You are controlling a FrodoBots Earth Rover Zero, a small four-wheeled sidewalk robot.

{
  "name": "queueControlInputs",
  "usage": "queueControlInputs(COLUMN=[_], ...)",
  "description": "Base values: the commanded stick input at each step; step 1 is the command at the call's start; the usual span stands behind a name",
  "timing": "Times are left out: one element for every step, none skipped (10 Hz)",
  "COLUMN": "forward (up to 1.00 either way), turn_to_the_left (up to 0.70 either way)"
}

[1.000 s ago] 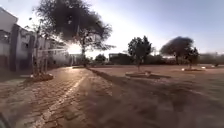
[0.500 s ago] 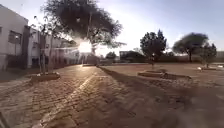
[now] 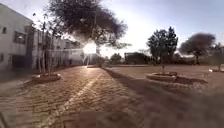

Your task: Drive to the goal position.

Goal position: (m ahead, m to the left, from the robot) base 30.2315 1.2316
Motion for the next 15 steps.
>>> queueControlInputs(forward=[1.00,1.00,1.00,1.00,1.00,1.00,1.00,1.00,1.00,1.00,1.00,1.00,1.00,1.00,1.00], turn_to_the_left=[0.00,0.00,0.00,0.00,0.00,0.00,0.00,0.27,0.27,0.27,0.27,0.27,0.27,0.17,0.04])
